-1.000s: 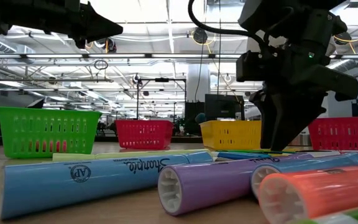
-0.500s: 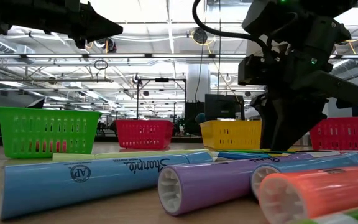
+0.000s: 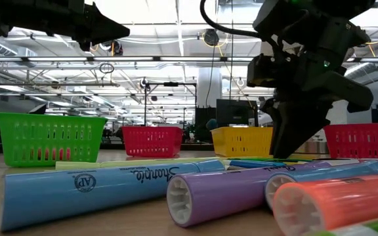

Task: Pick & Place Markers
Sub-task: Put the top yellow pen into the yellow bin

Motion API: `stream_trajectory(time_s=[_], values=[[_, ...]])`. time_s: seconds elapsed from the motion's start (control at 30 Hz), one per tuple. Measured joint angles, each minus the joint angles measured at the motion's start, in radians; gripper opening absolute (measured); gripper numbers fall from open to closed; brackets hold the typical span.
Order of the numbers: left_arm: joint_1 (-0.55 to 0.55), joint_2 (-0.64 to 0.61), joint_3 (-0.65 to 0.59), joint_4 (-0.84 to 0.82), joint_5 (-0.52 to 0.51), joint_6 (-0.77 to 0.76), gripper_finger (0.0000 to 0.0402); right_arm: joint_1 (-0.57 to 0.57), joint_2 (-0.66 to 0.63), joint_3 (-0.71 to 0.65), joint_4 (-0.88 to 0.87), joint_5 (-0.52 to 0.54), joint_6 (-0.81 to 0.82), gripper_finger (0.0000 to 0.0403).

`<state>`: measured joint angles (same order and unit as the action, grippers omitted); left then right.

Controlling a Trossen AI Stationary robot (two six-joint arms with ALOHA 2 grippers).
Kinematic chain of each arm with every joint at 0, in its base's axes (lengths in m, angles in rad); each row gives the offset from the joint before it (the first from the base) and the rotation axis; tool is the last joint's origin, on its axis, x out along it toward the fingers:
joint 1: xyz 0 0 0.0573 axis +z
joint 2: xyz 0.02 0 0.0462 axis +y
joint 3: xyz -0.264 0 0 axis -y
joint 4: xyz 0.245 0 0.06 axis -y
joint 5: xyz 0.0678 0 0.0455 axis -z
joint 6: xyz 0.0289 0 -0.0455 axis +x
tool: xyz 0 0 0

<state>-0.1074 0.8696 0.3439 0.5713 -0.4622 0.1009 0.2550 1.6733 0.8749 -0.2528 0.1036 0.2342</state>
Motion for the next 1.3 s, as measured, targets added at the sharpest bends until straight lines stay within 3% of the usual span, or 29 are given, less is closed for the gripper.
stream_trajectory(time_s=[0.2, 0.53, 0.67, 0.77, 0.9, 1.17, 1.3], values=[[0.000, 0.000, 0.000, 0.000, 0.000, -0.001, 0.0037, -0.015, 0.002, 0.050, -0.054, 0.000, -0.062, 0.0018], [0.000, 0.000, 0.000, 0.000, 0.000, -0.002, 0.0037, -0.005, -0.007, 0.322, -0.303, 0.026, -0.156, 0.0003], [0.000, 0.000, 0.000, 0.000, 0.000, -0.005, 0.0037, -0.005, -0.006, 0.342, -0.323, 0.053, -0.142, 0.0001], [0.000, 0.000, 0.000, 0.000, 0.000, -0.010, 0.0037, -0.005, -0.004, 0.342, -0.308, 0.009, -0.135, 0.0003], [0.000, 0.000, 0.000, 0.000, 0.000, -0.009, 0.0037, 0.003, 0.045, 0.337, -0.237, -0.029, -0.128, 0.0032], [0.000, 0.000, 0.000, 0.001, 0.013, -0.009, 0.0037, 0.002, 0.178, 0.336, -0.070, -0.080, -0.160, 0.0144], [0.000, 0.000, 0.000, -0.002, 0.013, -0.009, 0.0037, 0.001, 0.213, 0.343, -0.062, -0.084, -0.160, 0.0172]])
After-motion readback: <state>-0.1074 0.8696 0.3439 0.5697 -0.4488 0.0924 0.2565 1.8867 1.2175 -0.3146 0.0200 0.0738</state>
